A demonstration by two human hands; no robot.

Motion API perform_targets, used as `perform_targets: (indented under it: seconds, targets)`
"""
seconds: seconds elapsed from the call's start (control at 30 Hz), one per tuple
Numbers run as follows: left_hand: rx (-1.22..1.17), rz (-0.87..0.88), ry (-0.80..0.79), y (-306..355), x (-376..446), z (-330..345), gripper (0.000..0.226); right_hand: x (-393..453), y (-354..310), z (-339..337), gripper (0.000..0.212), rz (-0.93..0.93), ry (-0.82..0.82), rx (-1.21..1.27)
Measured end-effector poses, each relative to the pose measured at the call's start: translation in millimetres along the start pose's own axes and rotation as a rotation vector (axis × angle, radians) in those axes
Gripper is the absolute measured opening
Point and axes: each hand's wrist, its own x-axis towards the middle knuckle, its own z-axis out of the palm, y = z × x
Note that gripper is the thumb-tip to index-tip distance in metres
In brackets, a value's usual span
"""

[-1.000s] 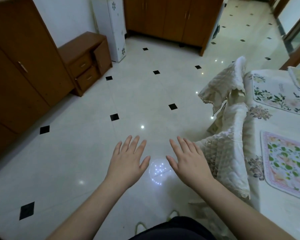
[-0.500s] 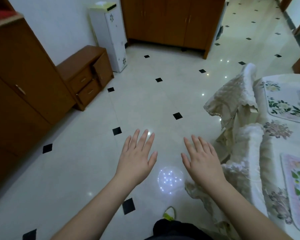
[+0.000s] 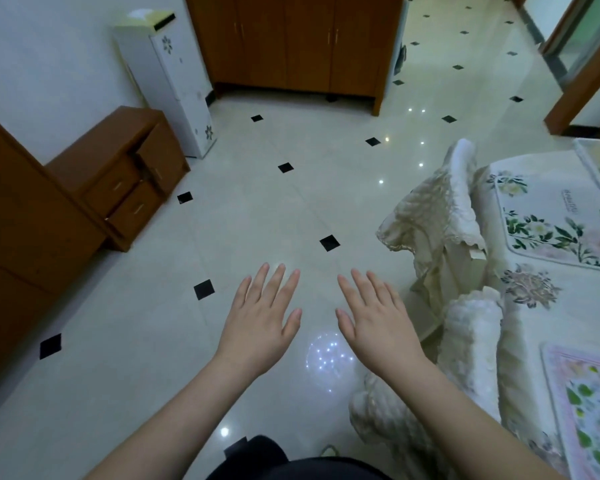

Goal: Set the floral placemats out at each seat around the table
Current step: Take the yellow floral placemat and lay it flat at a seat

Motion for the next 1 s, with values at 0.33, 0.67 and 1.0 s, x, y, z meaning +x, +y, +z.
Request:
perform_targets:
  seconds: [0.33, 0.67, 1.0]
  targets:
    - [-0.035, 0.116, 0.027, -25.9, 118.4, -3.8, 0.067, 89.3, 14.1, 3.3, 0.058, 0.092, -0.015, -0.021]
    - [-0.085, 0.142, 0.008, -141.0, 224.1, -4.3, 0.071, 221.1, -18.4, 5.5, 0.06, 0.225, -0.02, -0.022]
    - [-0.111, 0.19, -0.029, -170.7, 336.1, 3.8, 0.061, 311.8, 3.0, 8.3, 0.06, 0.291, -0.04, -0.022]
